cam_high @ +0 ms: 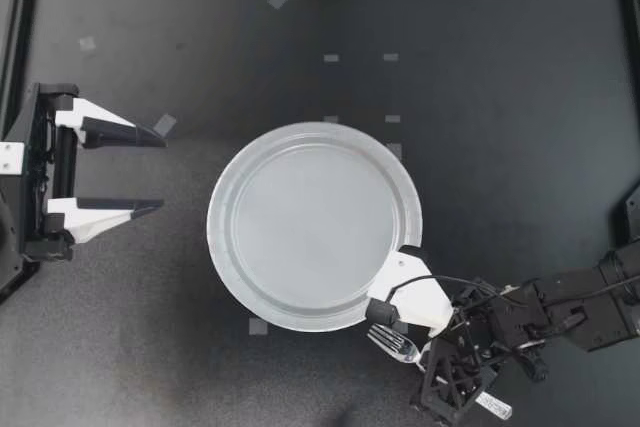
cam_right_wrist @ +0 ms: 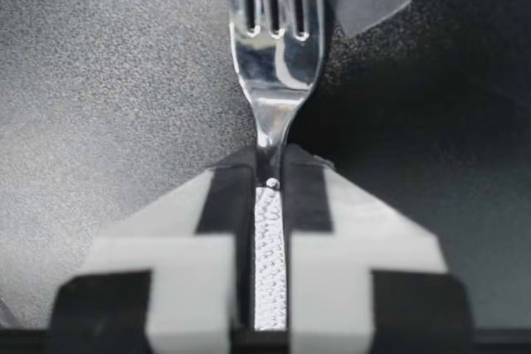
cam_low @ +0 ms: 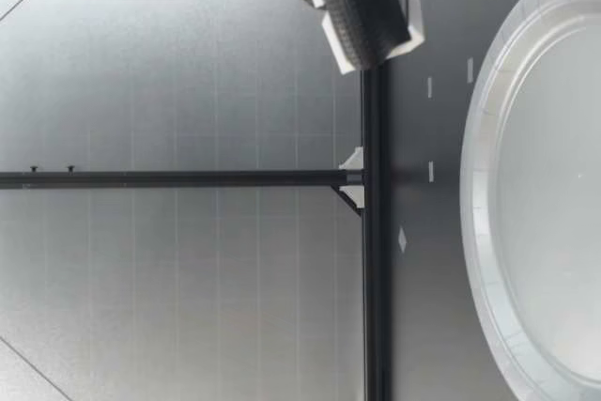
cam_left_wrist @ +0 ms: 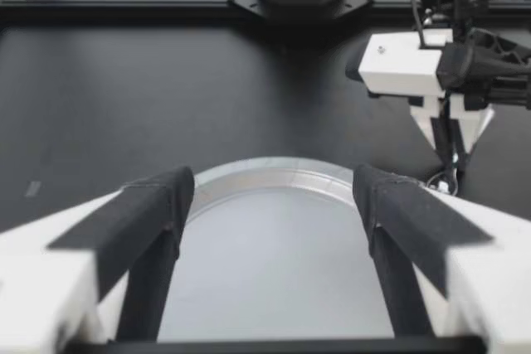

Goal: Pick up the fork and place it on the plate.

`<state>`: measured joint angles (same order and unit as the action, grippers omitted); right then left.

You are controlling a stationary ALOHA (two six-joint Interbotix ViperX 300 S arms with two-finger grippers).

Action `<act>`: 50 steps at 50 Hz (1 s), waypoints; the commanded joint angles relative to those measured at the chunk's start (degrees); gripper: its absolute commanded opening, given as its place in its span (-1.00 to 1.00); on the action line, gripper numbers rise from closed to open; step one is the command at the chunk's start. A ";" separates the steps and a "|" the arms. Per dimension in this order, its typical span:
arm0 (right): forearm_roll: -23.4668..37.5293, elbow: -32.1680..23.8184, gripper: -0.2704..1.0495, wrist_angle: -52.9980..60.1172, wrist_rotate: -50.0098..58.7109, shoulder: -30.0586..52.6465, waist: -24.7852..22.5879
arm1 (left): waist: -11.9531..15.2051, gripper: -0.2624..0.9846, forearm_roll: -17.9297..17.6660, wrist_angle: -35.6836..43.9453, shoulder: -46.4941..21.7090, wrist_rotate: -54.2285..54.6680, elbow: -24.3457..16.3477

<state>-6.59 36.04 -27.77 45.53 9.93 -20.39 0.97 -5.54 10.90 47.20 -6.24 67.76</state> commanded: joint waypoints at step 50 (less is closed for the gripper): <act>61.08 -19.16 -0.57 52.29 -0.44 -18.90 29.09 | 0.09 0.44 1.67 19.34 -9.40 -1.14 -8.26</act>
<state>55.55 19.60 16.88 45.18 -10.28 6.86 1.05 -4.75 27.95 38.58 -7.38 60.56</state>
